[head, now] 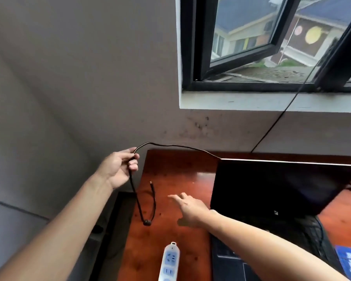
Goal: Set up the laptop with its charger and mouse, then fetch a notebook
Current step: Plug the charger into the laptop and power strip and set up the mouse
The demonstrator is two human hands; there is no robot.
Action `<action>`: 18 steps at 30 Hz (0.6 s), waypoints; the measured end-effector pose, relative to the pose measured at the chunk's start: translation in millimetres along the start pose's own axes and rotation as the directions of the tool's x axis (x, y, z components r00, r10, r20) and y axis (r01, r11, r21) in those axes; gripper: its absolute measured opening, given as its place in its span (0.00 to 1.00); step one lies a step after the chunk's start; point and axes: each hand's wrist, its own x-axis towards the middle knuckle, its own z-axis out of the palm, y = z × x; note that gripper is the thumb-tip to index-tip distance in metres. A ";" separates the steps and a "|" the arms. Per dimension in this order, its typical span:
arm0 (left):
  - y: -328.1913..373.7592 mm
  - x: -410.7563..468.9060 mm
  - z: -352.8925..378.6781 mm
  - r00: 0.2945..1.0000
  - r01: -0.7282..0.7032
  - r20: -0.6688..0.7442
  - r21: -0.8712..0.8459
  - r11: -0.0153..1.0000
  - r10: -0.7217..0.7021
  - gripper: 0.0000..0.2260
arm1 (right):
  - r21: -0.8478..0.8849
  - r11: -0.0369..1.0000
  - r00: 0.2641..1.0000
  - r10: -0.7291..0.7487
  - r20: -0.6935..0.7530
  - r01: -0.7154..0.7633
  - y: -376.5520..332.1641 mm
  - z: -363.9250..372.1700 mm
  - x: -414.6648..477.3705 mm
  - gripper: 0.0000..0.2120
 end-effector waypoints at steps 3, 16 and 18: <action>3.3 -11.6 0.5 0.999 0.015 0.039 -0.073 0.997 -0.012 0.10 | 0.046 0.993 0.993 -0.109 0.038 0.107 -28.1 23.2 15.3 0.43; 2.8 -13.2 -61.2 0.975 -0.171 -0.076 0.335 0.927 0.208 0.13 | -0.125 0.986 0.987 -0.122 -0.105 0.109 61.1 44.6 -33.8 0.14; -1.8 0.6 -70.9 0.959 -0.195 -0.100 0.440 0.877 0.263 0.14 | -0.138 0.986 0.984 -0.111 -0.138 0.092 78.9 43.6 -49.9 0.14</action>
